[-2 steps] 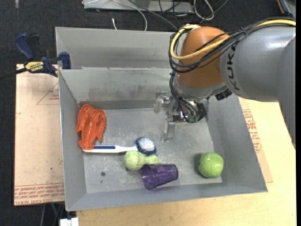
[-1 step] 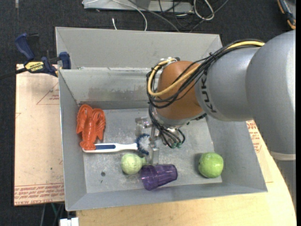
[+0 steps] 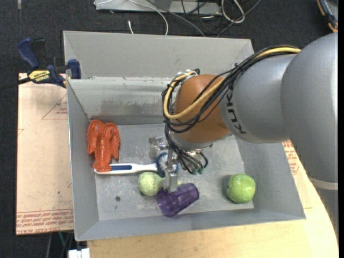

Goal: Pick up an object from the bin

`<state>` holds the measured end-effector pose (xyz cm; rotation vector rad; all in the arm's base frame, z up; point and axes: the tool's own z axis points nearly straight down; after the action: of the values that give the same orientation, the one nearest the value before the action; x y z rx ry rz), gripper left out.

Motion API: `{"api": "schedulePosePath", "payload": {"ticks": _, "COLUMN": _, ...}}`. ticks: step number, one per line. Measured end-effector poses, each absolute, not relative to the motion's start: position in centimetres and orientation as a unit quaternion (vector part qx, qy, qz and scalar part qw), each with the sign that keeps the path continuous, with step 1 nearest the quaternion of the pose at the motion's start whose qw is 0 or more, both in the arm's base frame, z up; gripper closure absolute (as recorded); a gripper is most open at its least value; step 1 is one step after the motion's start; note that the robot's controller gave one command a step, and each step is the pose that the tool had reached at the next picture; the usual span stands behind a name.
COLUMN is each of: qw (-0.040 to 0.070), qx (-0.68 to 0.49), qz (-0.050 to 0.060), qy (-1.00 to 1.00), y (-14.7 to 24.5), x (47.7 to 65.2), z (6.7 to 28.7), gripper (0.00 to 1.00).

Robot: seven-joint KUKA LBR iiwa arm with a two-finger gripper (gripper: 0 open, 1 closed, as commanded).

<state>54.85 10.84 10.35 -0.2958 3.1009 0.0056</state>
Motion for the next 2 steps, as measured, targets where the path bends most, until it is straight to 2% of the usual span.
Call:
{"api": "schedulePosePath", "payload": {"ticks": 1, "qw": 0.007, "qx": 0.009, "qz": 0.002, "qy": 1.0, "y": 11.0, "x": 57.4, "z": 11.3, "gripper": 0.0}}
{"api": "schedulePosePath", "payload": {"ticks": 2, "qw": 0.019, "qx": -0.092, "qz": 0.004, "qy": 0.996, "y": 9.4, "x": 56.9, "z": 7.7, "gripper": 0.0}}
